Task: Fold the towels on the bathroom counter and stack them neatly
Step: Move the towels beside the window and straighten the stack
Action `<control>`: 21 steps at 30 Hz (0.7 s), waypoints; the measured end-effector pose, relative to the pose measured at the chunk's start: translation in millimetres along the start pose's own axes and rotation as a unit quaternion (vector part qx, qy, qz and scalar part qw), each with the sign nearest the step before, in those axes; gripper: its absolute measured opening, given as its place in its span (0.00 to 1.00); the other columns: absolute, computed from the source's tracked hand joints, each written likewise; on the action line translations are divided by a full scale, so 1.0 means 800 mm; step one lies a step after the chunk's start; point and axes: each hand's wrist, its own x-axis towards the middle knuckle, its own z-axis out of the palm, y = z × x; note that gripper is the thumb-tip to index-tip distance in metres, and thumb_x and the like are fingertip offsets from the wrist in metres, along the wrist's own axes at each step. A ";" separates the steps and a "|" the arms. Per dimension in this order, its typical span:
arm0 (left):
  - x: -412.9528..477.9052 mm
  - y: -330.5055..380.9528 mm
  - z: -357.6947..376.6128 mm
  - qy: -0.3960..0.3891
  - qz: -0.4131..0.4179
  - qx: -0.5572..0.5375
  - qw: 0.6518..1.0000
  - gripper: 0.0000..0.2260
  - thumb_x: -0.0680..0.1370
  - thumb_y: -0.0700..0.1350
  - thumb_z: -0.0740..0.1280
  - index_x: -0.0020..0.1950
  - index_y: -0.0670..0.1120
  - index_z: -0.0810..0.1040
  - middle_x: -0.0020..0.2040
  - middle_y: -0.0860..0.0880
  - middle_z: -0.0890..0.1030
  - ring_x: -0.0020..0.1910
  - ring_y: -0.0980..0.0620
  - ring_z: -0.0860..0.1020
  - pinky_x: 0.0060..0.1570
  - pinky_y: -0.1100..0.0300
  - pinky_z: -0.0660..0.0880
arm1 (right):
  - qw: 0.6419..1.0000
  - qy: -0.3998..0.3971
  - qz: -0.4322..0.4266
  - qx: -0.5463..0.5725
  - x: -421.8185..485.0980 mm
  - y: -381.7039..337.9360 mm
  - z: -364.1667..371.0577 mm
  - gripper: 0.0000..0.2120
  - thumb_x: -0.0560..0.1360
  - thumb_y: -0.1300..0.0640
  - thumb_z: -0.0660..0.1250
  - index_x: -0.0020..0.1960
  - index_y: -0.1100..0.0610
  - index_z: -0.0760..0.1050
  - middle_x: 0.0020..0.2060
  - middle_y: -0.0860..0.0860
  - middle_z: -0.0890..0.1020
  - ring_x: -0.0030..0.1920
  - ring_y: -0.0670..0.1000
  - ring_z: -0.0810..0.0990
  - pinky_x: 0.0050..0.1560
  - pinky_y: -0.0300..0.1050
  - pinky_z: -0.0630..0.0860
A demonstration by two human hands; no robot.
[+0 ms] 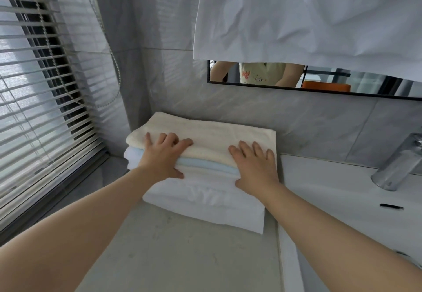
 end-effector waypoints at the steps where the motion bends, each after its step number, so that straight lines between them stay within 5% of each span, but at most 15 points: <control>1: 0.003 0.000 -0.005 0.007 0.021 0.003 1.000 0.41 0.65 0.64 0.72 0.73 0.60 0.56 0.64 0.51 0.63 0.65 0.48 0.62 0.70 0.37 0.51 | 1.000 0.000 -0.013 0.020 0.004 -0.009 -0.005 0.42 0.72 0.47 0.69 0.76 0.46 0.45 0.77 0.49 0.46 0.76 0.57 0.45 0.72 0.60 0.48; 6: 0.025 0.018 -0.022 -0.045 0.119 -0.050 0.991 0.48 0.64 0.64 0.73 0.76 0.55 0.51 0.76 0.54 0.53 0.75 0.51 0.51 0.72 0.45 0.50 | 0.995 0.026 -0.036 0.088 0.034 -0.055 -0.008 0.46 0.68 0.39 0.70 0.75 0.51 0.49 0.75 0.47 0.57 0.75 0.54 0.53 0.71 0.56 0.54; 11: 0.028 0.003 -0.003 -0.090 0.079 -0.045 0.992 0.47 0.67 0.63 0.71 0.76 0.58 0.45 0.77 0.57 0.51 0.76 0.55 0.49 0.72 0.39 0.47 | 0.998 0.011 -0.058 0.021 0.041 -0.042 0.005 0.40 0.73 0.38 0.64 0.77 0.50 0.48 0.76 0.46 0.51 0.76 0.52 0.49 0.71 0.51 0.52; 16: 0.008 -0.026 0.011 -0.053 0.043 -0.029 0.997 0.42 0.69 0.63 0.69 0.76 0.61 0.48 0.75 0.57 0.56 0.72 0.52 0.58 0.71 0.41 0.49 | 0.996 0.026 -0.079 0.024 0.033 -0.034 0.010 0.31 0.77 0.40 0.58 0.76 0.46 0.50 0.76 0.44 0.52 0.76 0.50 0.49 0.72 0.48 0.50; 21: -0.003 -0.055 0.010 -0.030 -0.015 0.026 0.999 0.40 0.69 0.65 0.67 0.75 0.61 0.50 0.70 0.55 0.61 0.68 0.49 0.61 0.69 0.40 0.55 | 0.998 0.015 -0.052 0.043 0.028 -0.054 0.005 0.30 0.79 0.49 0.59 0.75 0.43 0.48 0.77 0.44 0.46 0.76 0.53 0.46 0.71 0.61 0.48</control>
